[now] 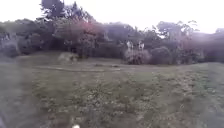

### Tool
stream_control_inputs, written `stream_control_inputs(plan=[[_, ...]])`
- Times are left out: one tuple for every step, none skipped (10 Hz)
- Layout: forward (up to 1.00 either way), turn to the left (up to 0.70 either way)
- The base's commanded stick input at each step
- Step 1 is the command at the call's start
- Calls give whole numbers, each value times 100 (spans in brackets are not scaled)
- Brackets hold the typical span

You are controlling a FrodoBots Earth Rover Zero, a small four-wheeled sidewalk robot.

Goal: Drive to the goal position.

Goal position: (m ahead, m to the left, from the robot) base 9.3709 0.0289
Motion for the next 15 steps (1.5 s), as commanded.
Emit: stream_control_inputs(plan=[[45, 0], [45, 0], [45, 0], [45, 0], [45, 0], [45, 0], [45, 0], [45, 11], [45, 22], [45, 27], [45, 27], [45, 27], [45, 27], [45, 27], [45, 16]])
